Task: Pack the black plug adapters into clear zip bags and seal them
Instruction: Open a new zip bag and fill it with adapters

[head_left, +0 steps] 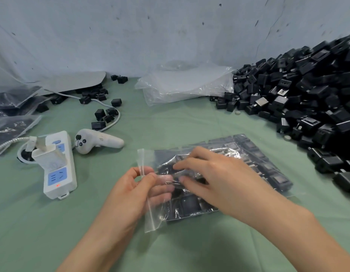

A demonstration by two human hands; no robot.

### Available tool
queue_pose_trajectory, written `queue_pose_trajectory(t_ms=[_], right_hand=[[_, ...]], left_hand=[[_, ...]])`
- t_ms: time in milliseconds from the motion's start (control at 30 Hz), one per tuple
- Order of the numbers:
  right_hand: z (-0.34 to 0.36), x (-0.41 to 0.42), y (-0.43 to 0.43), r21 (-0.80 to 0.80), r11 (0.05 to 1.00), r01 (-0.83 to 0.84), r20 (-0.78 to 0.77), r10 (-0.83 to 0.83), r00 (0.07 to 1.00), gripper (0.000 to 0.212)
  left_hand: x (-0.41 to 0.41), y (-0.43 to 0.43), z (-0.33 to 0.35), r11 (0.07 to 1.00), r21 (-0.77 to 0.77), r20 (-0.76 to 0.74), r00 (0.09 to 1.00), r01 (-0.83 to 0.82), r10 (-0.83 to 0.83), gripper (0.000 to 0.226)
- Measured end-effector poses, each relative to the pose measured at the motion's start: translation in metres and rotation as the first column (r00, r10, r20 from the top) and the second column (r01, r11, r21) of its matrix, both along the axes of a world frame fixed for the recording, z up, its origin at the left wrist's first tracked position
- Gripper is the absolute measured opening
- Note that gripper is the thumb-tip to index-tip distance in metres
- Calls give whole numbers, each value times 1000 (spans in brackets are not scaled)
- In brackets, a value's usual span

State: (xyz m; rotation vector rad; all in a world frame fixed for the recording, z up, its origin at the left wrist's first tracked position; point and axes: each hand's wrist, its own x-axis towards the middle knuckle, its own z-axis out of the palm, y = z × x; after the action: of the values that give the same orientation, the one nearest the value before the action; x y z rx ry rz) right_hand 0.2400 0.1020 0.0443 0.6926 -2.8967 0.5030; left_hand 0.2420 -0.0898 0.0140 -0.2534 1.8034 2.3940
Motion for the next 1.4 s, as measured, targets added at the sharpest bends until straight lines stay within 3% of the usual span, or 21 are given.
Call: queue_pose_trajectory(t_ms=[233, 433, 767, 867, 967, 1033, 1100, 1133, 1200, 1300, 1400], right_hand=[[2, -5, 14, -31, 994, 105, -4, -105, 994, 31], [2, -12, 26, -227, 950, 213, -62, -232, 971, 35], [2, -14, 29, -369, 892, 260, -30, -291, 956, 29], [4, -12, 28, -477, 849, 230, 31, -245, 969, 32], [8, -8, 25, -578, 795, 186, 124, -140, 982, 36], [11, -4, 21, -636, 756, 155, 195, -38, 980, 42], [14, 0, 16, -680, 724, 116, 238, 68, 969, 51], [15, 2, 12, -700, 708, 94, 249, 120, 961, 54], [15, 6, 4, -742, 668, 61, 261, 204, 944, 58], [14, 8, -8, -803, 595, 43, 249, 270, 930, 61], [14, 10, -14, -897, 432, 95, 266, 355, 896, 62]], left_hand=[[0, 0, 0, 998, 63, 27, 1000, 1, -3, 5], [1, 2, 2, 998, 69, 47, 999, 14, -18, 6], [2, 6, 7, 975, 221, 132, 990, 18, -48, 7], [2, 1, 9, 977, 213, 125, 991, 17, -45, 3], [0, -6, 8, 991, 112, 91, 994, -69, 59, 13], [1, -12, 5, 960, -180, -95, 975, -214, 200, 10], [3, -16, 3, 773, -489, -385, 895, -404, 224, 9], [6, -14, 5, 736, -516, -468, 864, -438, 187, 7], [14, -2, 10, 808, -441, -524, 843, -392, 123, 10], [23, 22, 17, 934, -313, -476, 879, -172, 2, 15], [30, 36, 19, 956, -292, -450, 881, 12, -148, 19]])
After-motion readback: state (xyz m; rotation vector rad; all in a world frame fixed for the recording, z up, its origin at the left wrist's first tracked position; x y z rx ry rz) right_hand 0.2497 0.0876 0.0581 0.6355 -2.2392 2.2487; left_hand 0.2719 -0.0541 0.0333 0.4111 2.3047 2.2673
